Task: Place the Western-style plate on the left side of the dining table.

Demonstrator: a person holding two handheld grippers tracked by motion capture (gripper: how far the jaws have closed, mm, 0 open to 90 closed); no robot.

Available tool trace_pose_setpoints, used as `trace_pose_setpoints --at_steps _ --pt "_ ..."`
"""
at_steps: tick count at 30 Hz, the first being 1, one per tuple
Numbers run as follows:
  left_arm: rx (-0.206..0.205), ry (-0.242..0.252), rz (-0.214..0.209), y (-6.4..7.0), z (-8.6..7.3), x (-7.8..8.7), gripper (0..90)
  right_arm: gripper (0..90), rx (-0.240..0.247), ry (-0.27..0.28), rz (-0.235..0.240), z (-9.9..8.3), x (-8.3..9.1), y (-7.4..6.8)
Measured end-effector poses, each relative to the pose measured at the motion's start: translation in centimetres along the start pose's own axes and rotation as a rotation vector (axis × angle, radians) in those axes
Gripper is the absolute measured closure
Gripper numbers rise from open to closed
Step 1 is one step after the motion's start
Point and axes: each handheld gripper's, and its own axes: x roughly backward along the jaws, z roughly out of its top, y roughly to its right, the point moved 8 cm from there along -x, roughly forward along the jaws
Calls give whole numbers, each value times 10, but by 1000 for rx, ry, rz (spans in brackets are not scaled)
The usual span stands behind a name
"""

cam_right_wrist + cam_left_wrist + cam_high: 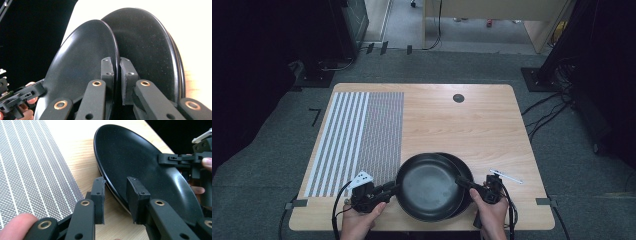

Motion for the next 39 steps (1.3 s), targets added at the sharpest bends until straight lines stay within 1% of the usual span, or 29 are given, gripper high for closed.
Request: trace_pose_setpoints --at_steps 1,3,4,5,6,7,8,9,10,11,12,13,14,15,17,18,19,20,21,22,23,25,26,28,30,32,33,35,39 --pt "12 5 -4 0 0 0 698 846 -21 6 1 0 -1 1" --pt "13 13 -3 1 1 0 703 851 -58 9 5 -1 -1 3" --pt "14 31 1 1 2 2 712 852 -70 13 4 -1 -1 3" --pt "13 48 2 2 4 5 770 853 -74 23 -1 0 -1 3" --pt "13 48 2 2 4 5 842 855 -81 34 -7 1 0 3" --pt "12 50 -131 18 7 7 900 857 -84 47 -11 2 2 4" --pt "7 7 -242 33 4 2 900 857 -85 43 -11 3 2 2" --pt "-60 -30 -212 44 -3 -6 899 857 -77 35 -8 3 1 0" --pt "-60 -30 -212 44 -3 -6 867 857 -77 35 -8 3 1 0" --pt "-174 -61 -91 54 -15 -21 821 856 -63 15 -3 0 -3 -4" --pt "-173 -72 -118 58 -17 -22 786 856 -72 11 -6 -1 -4 -4" --pt "-173 -55 -147 62 -14 -19 751 856 -75 9 -8 -1 -4 -4" --pt "-173 -55 -147 62 -14 -19 725 856 -75 9 -8 -1 -4 -4" --pt "-183 6 -95 54 -2 -7 709 854 -89 2 -5 -2 -3 -1" --pt "-127 75 -38 36 13 7 670 854 -98 5 -1 -3 -3 1" --pt "-104 99 14 24 18 11 651 854 -101 4 -1 -3 -3 2" --pt "-82 105 63 11 19 14 632 854 -100 4 1 -3 -4 3" --pt "-48 99 83 1 19 14 611 853 -94 9 0 -2 -4 2" --pt "-3 86 74 -6 17 12 590 851 -87 13 -6 -2 -4 2" --pt "-3 86 74 -6 17 12 575 851 -87 13 -6 -2 -4 2" --pt "58 50 36 -11 10 5 566 849 -70 23 -13 -2 -4 1" --pt "84 28 14 -9 4 -3 549 848 -60 28 -18 -2 -4 1" --pt "88 21 3 -7 3 -6 548 847 -53 33 -21 -2 -4 1" --pt "77 12 1 -4 1 -9 560 846 -51 35 -25 -3 -4 0" --pt "61 16 -1 -1 1 -9 612 848 -50 39 -22 -3 -3 0" --pt "54 14 7 0 1 -10 639 851 -49 43 -16 -2 -3 -1" --pt "41 13 29 -1 0 -9 658 853 -50 47 -11 -2 -2 -1" --pt "53 15 20 -2 0 -9 685 853 -52 46 -9 -2 -2 -1" --pt "64 14 16 -2 0 -10 688 855 -66 43 0 -2 -3 0"
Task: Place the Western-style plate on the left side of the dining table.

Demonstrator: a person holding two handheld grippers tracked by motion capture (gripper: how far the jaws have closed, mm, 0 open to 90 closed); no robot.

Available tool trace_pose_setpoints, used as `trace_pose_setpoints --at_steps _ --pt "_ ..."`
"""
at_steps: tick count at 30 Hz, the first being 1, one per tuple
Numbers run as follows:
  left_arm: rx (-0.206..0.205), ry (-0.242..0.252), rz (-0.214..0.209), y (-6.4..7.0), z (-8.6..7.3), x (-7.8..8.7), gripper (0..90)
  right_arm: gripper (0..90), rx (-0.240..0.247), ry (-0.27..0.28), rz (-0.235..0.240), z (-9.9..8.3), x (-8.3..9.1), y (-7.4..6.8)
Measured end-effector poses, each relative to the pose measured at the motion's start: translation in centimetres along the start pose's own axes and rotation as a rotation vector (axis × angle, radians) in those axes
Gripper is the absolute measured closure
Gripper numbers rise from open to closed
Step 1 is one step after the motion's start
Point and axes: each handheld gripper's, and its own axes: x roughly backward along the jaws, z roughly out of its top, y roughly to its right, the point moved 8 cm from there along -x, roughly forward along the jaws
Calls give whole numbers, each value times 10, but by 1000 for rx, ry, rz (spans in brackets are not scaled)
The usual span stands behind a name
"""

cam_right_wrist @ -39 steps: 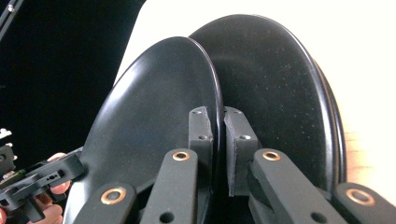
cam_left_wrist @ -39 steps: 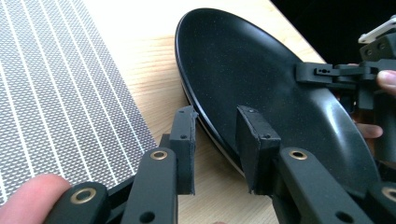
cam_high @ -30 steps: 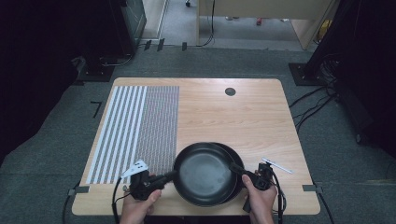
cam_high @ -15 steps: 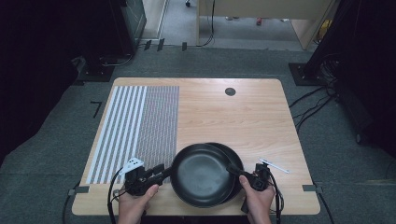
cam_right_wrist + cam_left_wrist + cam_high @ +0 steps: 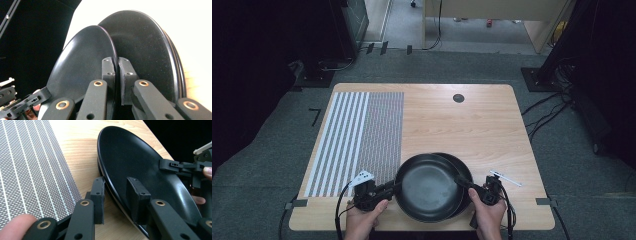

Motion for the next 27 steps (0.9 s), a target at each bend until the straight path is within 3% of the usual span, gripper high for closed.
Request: trace_pose_setpoints --at_steps 5,8,10,16,21,27 --pt "73 -10 -68 0 -1 -3 698 859 -26 15 17 1 1 0" --pt "49 -21 -37 3 -2 -6 714 858 8 36 28 2 3 -6" --pt "75 -13 -51 3 -1 -5 724 858 30 41 32 4 4 -9" --pt "84 5 -40 5 6 0 737 857 4 28 49 4 3 -13" --pt "84 29 -50 8 16 7 737 856 36 39 53 13 5 -27" --pt "78 41 -36 6 27 12 739 855 39 44 61 19 0 -37"
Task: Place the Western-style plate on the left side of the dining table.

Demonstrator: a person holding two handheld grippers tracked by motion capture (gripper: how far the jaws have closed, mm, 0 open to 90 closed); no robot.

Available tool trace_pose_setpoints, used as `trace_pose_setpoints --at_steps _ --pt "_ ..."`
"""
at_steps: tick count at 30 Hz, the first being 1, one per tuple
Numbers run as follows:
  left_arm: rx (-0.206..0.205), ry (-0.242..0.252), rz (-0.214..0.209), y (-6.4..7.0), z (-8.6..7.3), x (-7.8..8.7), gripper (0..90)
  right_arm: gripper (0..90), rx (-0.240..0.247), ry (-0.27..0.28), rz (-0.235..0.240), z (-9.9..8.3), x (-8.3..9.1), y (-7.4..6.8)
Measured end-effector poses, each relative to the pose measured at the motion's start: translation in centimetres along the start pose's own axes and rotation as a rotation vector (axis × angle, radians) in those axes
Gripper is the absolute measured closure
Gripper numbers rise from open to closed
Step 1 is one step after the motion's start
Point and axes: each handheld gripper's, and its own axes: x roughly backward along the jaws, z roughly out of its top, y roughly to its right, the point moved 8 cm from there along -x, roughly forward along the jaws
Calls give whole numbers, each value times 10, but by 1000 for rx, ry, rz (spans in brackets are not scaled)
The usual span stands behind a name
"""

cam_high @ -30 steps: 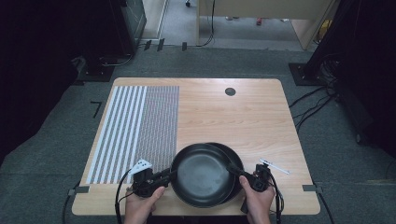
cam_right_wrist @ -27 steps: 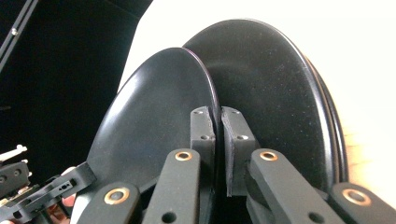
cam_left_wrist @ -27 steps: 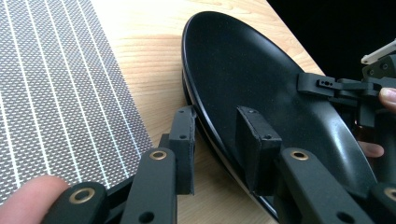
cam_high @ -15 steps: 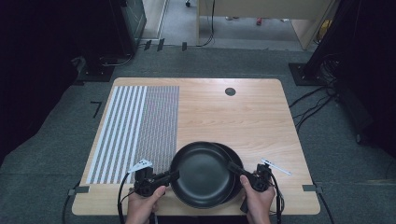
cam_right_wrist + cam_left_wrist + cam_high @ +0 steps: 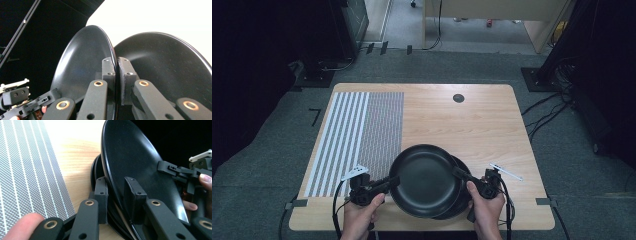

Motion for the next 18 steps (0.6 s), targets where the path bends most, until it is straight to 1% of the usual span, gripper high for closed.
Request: trace_pose_setpoints --at_steps 3,4,5,9,10,11,18 --pt "-5 12 3 0 7 2 738 855 13 1 0 6 -3 -5" --pt "-5 12 3 0 7 2 738 855 13 1 0 6 -3 -5" --pt "-4 18 6 0 12 4 738 855 21 -3 5 10 -6 -9" --pt "3 35 10 -3 24 10 739 855 45 -12 11 20 -14 -21" --pt "3 35 10 -3 24 10 740 855 45 -12 11 20 -14 -21" --pt "8 43 13 -5 30 12 740 855 53 -14 16 24 -18 -26" --pt "12 71 26 -13 51 19 748 854 60 -15 33 35 -35 -40"
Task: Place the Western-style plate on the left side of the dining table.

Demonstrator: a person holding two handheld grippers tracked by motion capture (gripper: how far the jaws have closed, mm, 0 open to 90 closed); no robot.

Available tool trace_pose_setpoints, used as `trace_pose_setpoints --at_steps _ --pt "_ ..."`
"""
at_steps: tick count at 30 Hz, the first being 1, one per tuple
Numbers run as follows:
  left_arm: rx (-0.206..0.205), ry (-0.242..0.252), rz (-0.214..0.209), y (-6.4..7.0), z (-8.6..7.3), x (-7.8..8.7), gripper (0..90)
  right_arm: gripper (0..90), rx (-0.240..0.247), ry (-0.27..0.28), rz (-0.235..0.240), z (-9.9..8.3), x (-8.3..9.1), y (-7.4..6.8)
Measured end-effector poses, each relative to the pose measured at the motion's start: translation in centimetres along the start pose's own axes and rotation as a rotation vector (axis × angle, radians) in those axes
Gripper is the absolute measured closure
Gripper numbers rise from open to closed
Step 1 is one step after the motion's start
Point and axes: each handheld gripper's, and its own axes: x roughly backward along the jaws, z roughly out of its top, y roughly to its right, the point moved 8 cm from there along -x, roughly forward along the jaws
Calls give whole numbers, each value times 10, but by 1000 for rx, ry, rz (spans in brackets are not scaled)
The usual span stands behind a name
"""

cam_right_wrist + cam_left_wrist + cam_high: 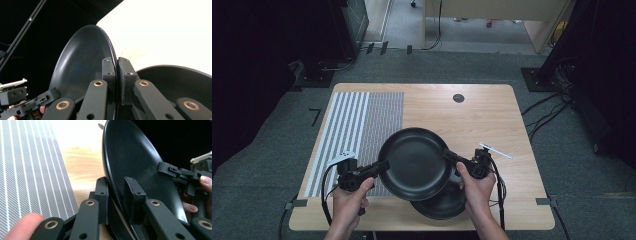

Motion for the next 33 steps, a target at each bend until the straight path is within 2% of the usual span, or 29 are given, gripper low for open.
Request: trace_pose_setpoints --at_steps 9,20,23,24,25,27,28,33 --pt "25 32 9 -17 16 1 751 853 17 -17 0 13 -24 -10" --pt "53 39 22 -41 30 0 749 852 27 -40 -17 22 -57 -16" --pt "55 43 41 -55 38 4 748 852 30 -49 -19 24 -69 -20" --pt "55 43 41 -55 38 4 747 852 35 -53 -20 25 -74 -22" --pt "58 46 49 -63 42 7 747 852 35 -57 -20 25 -79 -24" --pt "65 49 54 -66 44 8 747 852 38 -66 -22 26 -88 -27" --pt "73 60 65 -74 48 10 747 852 37 -71 -22 26 -93 -29" --pt "94 73 81 -92 57 13 747 850 42 -82 -29 28 -116 -35"
